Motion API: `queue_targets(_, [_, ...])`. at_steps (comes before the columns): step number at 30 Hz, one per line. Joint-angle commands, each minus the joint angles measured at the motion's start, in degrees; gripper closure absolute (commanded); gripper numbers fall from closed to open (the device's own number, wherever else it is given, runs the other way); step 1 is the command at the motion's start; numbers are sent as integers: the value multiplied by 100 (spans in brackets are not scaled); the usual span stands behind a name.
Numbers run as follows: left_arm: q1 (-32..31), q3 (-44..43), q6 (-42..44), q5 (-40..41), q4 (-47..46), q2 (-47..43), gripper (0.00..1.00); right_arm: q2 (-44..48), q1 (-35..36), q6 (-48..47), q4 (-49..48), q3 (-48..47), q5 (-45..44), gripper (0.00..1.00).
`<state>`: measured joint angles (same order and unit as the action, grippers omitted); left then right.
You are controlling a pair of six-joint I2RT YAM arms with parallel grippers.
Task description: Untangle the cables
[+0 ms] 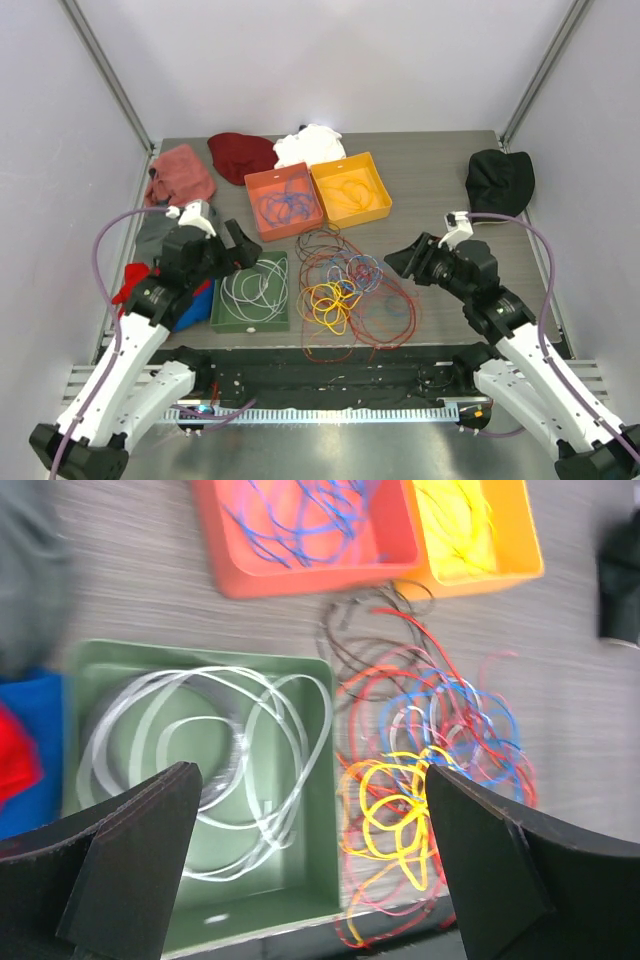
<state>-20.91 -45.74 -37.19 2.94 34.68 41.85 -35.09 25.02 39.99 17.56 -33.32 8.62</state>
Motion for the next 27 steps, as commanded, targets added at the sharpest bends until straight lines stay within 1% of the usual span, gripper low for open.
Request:
queue_targets(1, [-264,188,-333,-699,-813,648,0,-191,12,-254,-359,106,-27,45])
queue_targets(2, [-369,205,-342,-681,-892,745,0,-304,30,-359,-367,124,-19,45])
queue_targets(4, [-808,284,-429,-444,-1084,860,0,-454,56,-421,-376,150,-27,47])
queue_targets(5, [-1132,302,-464,-339,-1173,965,0,-611,65,-456,-376,168,-53,47])
queue_targets(6, [-1283,319,-482,-329,-1252,1018,0,-735,82,-448,-394,194,-88,47])
queue_targets(7, [-1406,320,-526,-77,-1375,1080,0,-849,91,-457,-394,194,-54,47])
queue_targets(9, [-1670,285,-552,-30,-1472,1255,0,-1191,135,-378,-464,220,60,47])
queue_targets(12, [-1838,197,-553,-22,-1534,1484,0,-1526,144,-246,-648,352,148,47])
queue_targets(15, [-1917,179,-553,5,-1551,1581,0,-1807,144,-185,-780,493,17,47])
queue_targets(18, [-1987,214,-570,49,-1560,1555,0,-1975,153,-132,-921,598,-97,47])
queue_targets(24, [-2075,267,-623,180,-1569,1476,0,-2265,153,-9,-1518,590,-291,46])
queue_targets(27, [-2102,276,-623,216,-1569,1458,0,-2660,144,0,-1729,485,-291,46])
